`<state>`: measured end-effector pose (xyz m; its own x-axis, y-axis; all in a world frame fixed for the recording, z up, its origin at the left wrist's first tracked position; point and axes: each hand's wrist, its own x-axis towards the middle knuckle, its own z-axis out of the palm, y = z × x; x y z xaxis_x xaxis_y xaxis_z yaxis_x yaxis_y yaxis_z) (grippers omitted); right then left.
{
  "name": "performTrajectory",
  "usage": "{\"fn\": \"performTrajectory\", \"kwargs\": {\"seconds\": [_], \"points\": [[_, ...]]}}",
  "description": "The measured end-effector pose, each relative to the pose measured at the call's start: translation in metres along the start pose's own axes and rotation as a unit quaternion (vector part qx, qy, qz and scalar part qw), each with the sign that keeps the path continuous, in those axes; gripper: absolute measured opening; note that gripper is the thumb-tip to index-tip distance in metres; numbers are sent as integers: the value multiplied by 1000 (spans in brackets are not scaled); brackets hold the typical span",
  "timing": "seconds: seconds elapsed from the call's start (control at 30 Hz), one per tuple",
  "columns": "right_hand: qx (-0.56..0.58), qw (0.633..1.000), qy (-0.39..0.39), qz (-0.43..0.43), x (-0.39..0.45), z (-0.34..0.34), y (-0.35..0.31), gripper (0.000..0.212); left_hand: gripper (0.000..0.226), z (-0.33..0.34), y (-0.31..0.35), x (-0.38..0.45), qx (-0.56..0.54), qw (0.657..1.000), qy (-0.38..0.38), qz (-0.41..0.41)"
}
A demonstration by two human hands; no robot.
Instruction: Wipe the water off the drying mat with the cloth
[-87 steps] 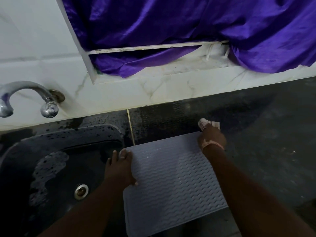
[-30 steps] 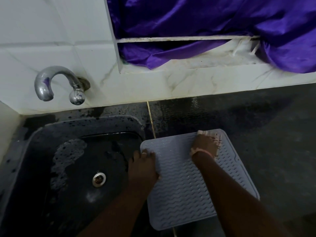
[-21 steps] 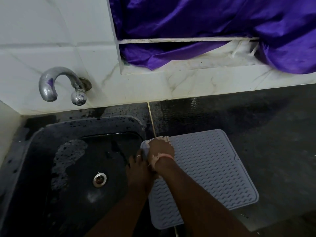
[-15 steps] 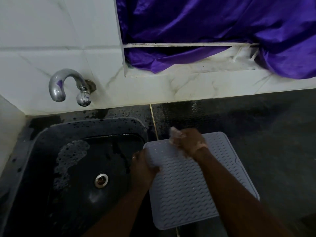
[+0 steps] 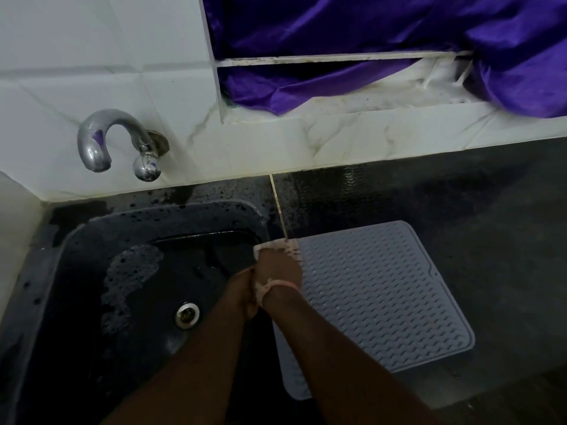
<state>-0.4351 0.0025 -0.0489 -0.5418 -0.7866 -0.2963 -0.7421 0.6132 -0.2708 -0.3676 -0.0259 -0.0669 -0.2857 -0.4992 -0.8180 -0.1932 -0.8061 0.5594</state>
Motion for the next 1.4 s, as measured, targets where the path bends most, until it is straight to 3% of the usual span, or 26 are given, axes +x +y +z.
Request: {"fn": "performTrajectory", "kwargs": {"seconds": [0.1, 0.17, 0.23, 0.3, 0.37, 0.5, 0.63, 0.7, 0.8, 0.9, 0.97, 1.03, 1.07, 1.1, 1.17, 1.27, 1.4], "points": [[234, 967, -96, -13, -1, -33, 13, 30, 28, -4, -5, 4, -26, 999, -21, 9], [366, 927, -75, 23, -4, -60, 45, 49, 28, -5, -6, 1, -24, 999, -35, 16], [421, 903, 2, 83, -4, -85, 85, 53, 31, -1, -3, -3, -31, 999, -38, 20], [345, 925, 92, 127, 1, -102, 133, 52, 32, 3, -2, -6, -29, 999, -20, 29], [236, 943, 158, 175, 11, -103, 176, 31, 32, 5, -5, -8, -28, 999, -6, 35], [12, 972, 82, 218, 22, -57, 171, 40, 30, 7, -10, -10, -25, 998, 7, 54], [-49, 986, 47, 154, 8, -14, 89, 33, 20, 10, -6, -1, 9, 999, 21, 38], [-39, 996, -2, 78, -3, -9, 52, 30, 19, 11, -4, -2, 15, 1000, 14, 24], [115, 990, -74, -25, -15, -19, 35, 34, 20, 13, -2, -10, -21, 1000, -4, 13], [298, 953, -58, 15, -28, -58, 72, 47, 23, 13, -2, -13, -44, 998, -31, 24], [365, 927, 8, 80, -32, -88, 118, 57, 27, 15, -8, -12, 1, 997, 4, 78], [290, 939, 92, 161, -31, -111, 172, 52, 29, 19, -17, -11, 92, 981, 58, 162], [225, 946, 130, 196, -30, -118, 199, 39, 21, 22, -25, -13, 144, 969, 66, 190], [165, 949, 145, 225, -29, -121, 222, 30, 23, 22, -34, -14, 193, 957, 71, 203], [57, 960, 116, 248, -24, -114, 247, 36, 37, 21, -52, -7, 313, 925, 82, 200], [-41, 975, 66, 207, -19, -80, 228, 37, 67, 18, -65, -8, 486, 845, 57, 216], [-89, 976, 52, 191, -27, -32, 158, 38, 83, 11, -63, -3, 562, 792, 71, 227]]}}
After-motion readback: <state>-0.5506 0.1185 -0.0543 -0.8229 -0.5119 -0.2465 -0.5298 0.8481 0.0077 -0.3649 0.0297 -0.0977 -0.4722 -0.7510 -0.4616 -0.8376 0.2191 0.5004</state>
